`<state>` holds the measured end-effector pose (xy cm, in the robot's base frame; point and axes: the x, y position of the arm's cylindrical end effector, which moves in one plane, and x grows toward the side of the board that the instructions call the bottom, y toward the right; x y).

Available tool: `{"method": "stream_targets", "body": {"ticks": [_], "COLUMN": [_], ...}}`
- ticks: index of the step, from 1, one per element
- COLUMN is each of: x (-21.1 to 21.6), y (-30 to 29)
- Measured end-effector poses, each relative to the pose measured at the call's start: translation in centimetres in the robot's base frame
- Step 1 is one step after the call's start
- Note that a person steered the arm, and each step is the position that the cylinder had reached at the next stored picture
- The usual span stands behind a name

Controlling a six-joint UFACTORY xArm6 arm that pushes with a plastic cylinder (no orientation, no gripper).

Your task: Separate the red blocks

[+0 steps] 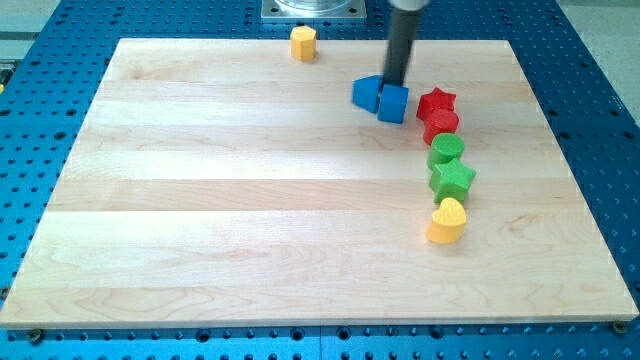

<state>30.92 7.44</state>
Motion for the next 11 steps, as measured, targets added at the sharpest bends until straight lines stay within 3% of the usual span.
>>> {"method": "stream_targets", "body": {"ticks": [1, 2, 4, 6, 7, 8, 10, 11], "x": [0.2, 0.1, 4.7, 6.7, 7.3, 9.3, 9.0, 8.4], "y": [-0.1, 6.1, 13.4, 7.0, 11.4, 6.7, -11.1, -8.1]}}
